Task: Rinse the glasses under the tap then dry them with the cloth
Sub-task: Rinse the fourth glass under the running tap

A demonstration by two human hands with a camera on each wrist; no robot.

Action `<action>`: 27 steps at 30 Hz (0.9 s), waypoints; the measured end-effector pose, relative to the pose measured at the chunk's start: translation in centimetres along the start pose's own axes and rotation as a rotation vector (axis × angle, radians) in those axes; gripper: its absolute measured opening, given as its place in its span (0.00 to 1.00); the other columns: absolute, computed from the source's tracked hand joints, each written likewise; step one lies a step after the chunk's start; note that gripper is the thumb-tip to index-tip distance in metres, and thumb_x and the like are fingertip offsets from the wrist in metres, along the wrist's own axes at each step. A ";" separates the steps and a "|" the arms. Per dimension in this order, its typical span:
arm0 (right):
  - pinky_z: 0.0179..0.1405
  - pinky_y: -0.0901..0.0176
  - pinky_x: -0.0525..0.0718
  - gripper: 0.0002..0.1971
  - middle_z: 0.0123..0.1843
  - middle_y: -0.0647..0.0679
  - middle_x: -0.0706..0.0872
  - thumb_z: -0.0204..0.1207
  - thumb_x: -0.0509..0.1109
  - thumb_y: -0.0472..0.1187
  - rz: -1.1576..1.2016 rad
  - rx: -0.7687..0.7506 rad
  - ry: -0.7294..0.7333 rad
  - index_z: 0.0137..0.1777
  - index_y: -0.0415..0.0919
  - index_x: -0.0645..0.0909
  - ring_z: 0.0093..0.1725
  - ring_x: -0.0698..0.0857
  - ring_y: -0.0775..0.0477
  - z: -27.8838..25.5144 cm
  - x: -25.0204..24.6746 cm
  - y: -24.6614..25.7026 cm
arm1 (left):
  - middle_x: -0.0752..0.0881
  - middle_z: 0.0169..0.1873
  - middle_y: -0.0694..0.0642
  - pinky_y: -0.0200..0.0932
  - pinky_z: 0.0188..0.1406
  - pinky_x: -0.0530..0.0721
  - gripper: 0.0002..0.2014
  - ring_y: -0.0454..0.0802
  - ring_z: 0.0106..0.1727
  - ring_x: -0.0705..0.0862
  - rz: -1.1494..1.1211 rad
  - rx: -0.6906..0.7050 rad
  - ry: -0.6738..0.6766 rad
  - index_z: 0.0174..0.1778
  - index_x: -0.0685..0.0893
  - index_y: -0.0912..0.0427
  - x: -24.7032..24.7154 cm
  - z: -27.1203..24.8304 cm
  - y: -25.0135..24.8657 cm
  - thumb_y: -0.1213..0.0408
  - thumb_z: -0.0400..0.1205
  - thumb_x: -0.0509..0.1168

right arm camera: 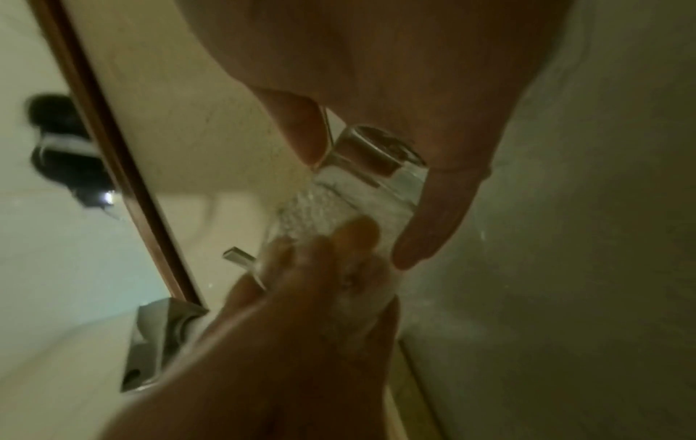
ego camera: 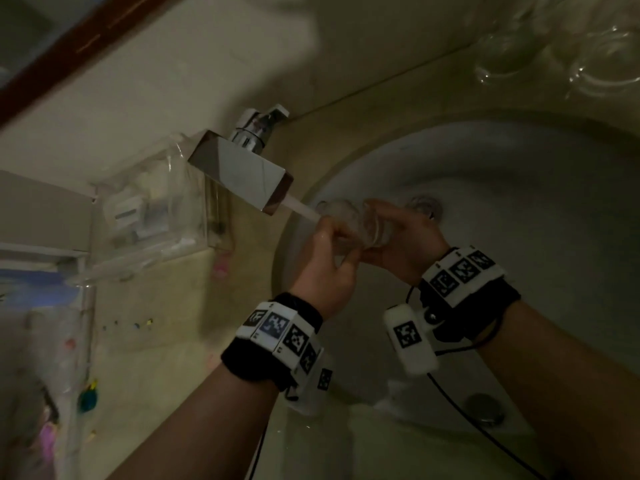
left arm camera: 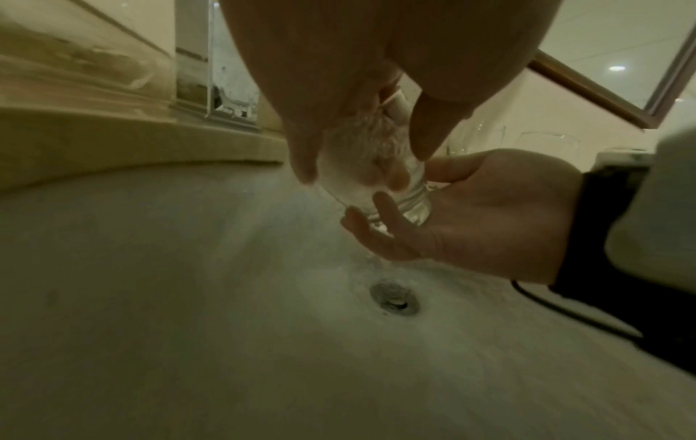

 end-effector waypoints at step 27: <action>0.62 0.35 0.78 0.20 0.65 0.31 0.77 0.83 0.58 0.46 -0.113 -0.038 -0.069 0.71 0.36 0.69 0.59 0.80 0.35 1.0 0.1 -1.4 | 0.77 0.39 0.40 0.20 0.35 0.74 0.16 0.31 0.39 0.78 -0.026 -0.075 0.071 0.39 0.70 0.43 -1.0 1.7 1.1 0.66 0.81 0.69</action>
Point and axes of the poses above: each hand's wrist, its own z-axis towards the middle knuckle, its own x-axis out of the palm, y = z × x, the point moved 10 cm from there along z, towards the middle knuckle
